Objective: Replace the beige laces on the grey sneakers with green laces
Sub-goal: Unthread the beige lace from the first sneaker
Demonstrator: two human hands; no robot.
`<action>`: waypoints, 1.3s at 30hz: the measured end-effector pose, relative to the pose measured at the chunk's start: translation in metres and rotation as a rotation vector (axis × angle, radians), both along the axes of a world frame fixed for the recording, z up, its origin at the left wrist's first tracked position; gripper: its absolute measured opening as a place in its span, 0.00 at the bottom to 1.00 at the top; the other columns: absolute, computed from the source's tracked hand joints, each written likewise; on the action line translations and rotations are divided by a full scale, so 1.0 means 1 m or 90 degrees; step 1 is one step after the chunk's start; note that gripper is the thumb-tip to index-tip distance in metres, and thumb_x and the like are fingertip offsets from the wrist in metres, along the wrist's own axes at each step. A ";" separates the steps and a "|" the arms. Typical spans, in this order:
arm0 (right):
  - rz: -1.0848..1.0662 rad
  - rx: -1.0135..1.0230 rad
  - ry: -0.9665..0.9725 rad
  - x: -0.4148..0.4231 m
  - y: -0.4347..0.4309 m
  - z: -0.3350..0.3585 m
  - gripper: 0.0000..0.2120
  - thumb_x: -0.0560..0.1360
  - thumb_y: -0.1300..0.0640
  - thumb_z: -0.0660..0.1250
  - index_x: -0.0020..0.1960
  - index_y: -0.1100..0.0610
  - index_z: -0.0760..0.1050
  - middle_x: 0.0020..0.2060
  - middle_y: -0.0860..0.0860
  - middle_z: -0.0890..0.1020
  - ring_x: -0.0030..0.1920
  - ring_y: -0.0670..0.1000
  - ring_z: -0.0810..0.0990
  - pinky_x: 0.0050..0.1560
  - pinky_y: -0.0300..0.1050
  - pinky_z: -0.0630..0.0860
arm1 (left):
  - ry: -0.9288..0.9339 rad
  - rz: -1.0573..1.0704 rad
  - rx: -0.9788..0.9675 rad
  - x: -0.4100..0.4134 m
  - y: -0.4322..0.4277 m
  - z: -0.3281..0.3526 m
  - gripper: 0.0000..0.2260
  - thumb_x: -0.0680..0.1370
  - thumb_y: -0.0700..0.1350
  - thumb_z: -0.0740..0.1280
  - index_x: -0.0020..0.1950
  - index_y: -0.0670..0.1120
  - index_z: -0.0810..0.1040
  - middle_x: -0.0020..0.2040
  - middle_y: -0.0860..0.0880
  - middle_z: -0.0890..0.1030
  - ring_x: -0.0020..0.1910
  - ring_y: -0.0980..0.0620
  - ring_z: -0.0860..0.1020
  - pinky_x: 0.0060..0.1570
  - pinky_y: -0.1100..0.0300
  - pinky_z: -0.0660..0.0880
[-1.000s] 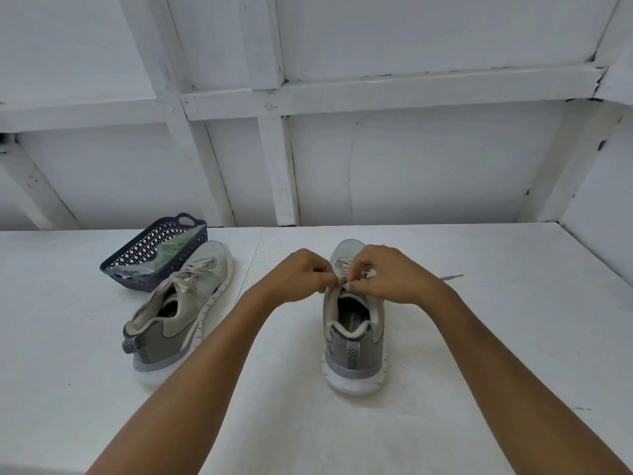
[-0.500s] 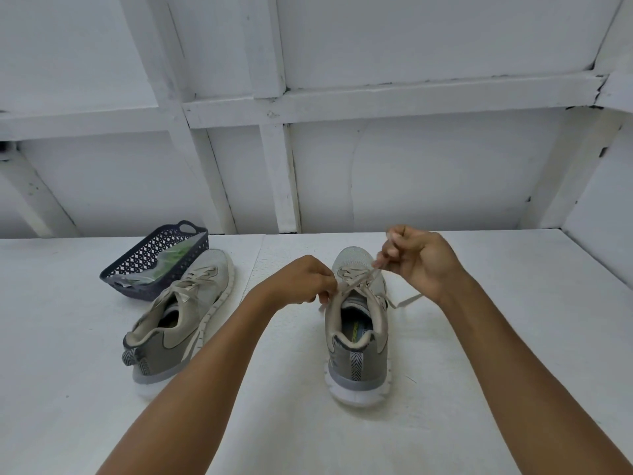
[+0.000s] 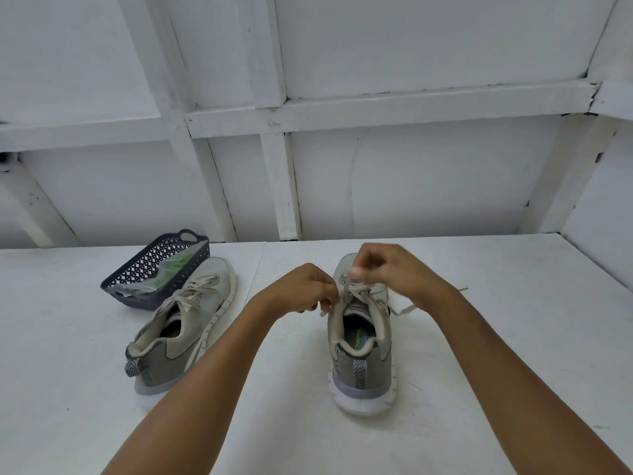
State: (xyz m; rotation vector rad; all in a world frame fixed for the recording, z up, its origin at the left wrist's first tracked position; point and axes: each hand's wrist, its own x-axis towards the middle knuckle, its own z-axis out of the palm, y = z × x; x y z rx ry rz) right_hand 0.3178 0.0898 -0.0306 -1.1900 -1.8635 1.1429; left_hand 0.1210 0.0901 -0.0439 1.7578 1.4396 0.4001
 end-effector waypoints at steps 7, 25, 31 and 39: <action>-0.108 -0.174 0.349 0.016 0.008 0.005 0.11 0.82 0.63 0.58 0.42 0.58 0.67 0.28 0.52 0.67 0.25 0.49 0.69 0.32 0.46 0.74 | -0.013 -0.016 -0.013 -0.001 0.002 0.000 0.08 0.76 0.39 0.66 0.37 0.41 0.80 0.30 0.51 0.78 0.26 0.55 0.66 0.26 0.64 0.61; -0.025 -0.075 -0.323 0.023 -0.007 -0.008 0.14 0.73 0.50 0.72 0.36 0.59 0.80 0.32 0.50 0.84 0.34 0.47 0.81 0.37 0.38 0.74 | 0.132 -0.124 0.286 0.018 0.001 0.001 0.05 0.75 0.47 0.71 0.50 0.53 0.79 0.50 0.53 0.78 0.44 0.55 0.74 0.42 0.61 0.71; -0.020 -0.115 -0.271 0.024 -0.012 -0.003 0.10 0.75 0.62 0.67 0.36 0.59 0.82 0.32 0.52 0.84 0.34 0.49 0.83 0.35 0.34 0.75 | 0.228 -0.207 0.483 0.033 -0.001 -0.014 0.08 0.76 0.50 0.72 0.51 0.49 0.84 0.54 0.48 0.78 0.54 0.50 0.71 0.46 0.53 0.73; -0.035 -0.067 -0.330 0.023 -0.014 -0.004 0.10 0.75 0.56 0.68 0.38 0.59 0.83 0.33 0.47 0.85 0.33 0.44 0.81 0.39 0.38 0.74 | 0.067 0.020 0.488 0.030 -0.003 -0.026 0.05 0.75 0.44 0.69 0.43 0.43 0.79 0.45 0.47 0.79 0.46 0.48 0.74 0.46 0.49 0.74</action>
